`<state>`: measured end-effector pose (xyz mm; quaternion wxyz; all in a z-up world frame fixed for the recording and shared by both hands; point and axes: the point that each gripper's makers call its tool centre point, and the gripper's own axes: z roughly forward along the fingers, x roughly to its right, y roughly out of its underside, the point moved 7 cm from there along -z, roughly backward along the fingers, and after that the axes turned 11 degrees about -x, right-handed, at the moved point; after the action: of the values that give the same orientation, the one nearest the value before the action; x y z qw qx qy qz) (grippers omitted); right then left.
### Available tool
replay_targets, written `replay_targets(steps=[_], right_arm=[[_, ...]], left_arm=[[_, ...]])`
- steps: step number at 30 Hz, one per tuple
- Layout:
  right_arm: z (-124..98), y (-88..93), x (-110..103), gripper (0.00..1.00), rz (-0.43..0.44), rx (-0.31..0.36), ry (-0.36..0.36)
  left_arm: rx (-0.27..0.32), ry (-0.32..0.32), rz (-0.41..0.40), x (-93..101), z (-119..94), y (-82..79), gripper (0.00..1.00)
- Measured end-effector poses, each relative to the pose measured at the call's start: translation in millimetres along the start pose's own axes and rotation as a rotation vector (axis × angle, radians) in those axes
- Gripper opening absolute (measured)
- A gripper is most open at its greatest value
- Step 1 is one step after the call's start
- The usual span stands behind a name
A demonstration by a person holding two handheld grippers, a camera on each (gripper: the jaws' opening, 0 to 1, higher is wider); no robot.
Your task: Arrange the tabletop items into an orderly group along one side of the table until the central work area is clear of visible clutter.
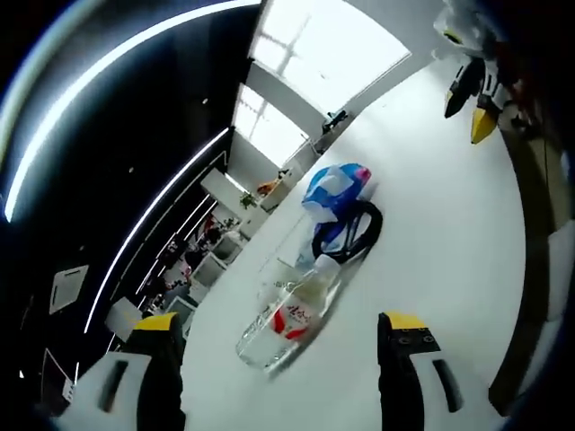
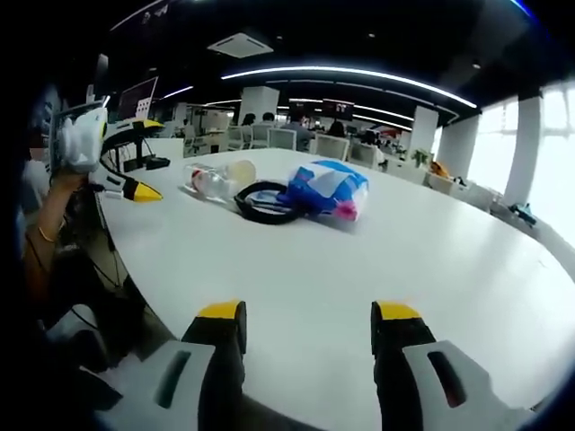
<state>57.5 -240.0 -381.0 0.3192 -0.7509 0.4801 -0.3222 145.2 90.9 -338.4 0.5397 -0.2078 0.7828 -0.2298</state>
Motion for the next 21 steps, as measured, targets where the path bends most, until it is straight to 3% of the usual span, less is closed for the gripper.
replay_targets(steps=[14, 18, 21], right_arm=[[-4.9, -1.7, -1.0, 0.54, -0.006, 0.015, 0.006], [-4.6, -0.8, -1.5, 0.53, -0.016, 0.003, 0.008], [-5.5, -1.2, -1.9, 0.53, -0.023, 0.003, 0.01]], left_arm=[[0.0, -0.02, 0.033, 4.4, 12.6, -10.9, 0.89], [-0.022, -0.035, 0.105, 10.5, 19.1, -16.3, 0.89], [-0.007, -0.023, 0.124, 16.4, 21.3, -20.2, 0.89]])
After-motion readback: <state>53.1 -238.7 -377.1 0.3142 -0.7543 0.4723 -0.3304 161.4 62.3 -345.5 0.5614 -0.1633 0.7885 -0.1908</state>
